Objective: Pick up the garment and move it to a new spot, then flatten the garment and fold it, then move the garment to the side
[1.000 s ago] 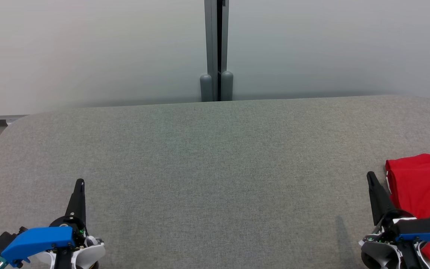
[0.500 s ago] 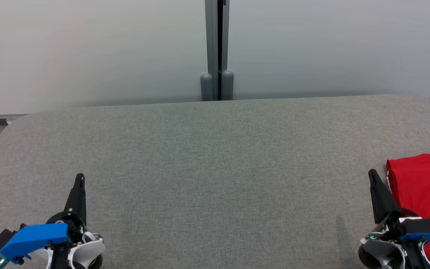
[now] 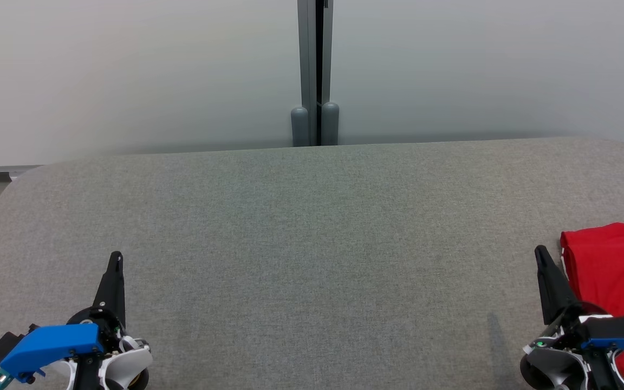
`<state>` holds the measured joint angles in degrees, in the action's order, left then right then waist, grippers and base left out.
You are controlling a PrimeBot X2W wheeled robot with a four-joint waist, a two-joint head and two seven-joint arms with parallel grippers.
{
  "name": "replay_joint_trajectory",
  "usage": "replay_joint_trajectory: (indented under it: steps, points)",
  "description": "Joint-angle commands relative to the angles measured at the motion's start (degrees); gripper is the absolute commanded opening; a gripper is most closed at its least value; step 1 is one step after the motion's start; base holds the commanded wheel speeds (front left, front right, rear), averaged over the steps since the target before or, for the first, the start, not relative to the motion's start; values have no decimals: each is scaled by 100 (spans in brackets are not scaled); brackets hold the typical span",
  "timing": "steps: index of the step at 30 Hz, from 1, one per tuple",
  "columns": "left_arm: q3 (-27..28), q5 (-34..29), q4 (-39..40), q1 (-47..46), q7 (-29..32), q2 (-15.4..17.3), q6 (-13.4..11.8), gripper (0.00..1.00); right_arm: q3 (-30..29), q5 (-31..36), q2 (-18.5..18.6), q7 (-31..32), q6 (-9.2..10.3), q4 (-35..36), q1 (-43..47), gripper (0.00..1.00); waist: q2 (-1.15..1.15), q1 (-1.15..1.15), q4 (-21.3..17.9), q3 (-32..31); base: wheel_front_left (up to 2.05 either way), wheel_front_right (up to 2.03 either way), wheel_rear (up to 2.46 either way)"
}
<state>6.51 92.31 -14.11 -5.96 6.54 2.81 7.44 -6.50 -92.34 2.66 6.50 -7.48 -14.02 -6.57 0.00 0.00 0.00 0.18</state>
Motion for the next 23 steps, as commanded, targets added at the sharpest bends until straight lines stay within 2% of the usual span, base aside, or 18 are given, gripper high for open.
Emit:
replay_joint_trajectory:
  steps: [1, 23]
  points:
    - [9, 17, 27, -55, 22, 13, 8, 0, -13, -16, 40, 29, -2, 22, 71, 0, 0, 0, 0, 0, 0, 0, 0]
    - [8, 18, 28, -55, 21, 13, 8, 0, -12, -16, 40, 28, -2, 22, 70, 0, 0, 0, 0, 0, 0, 0, 0]
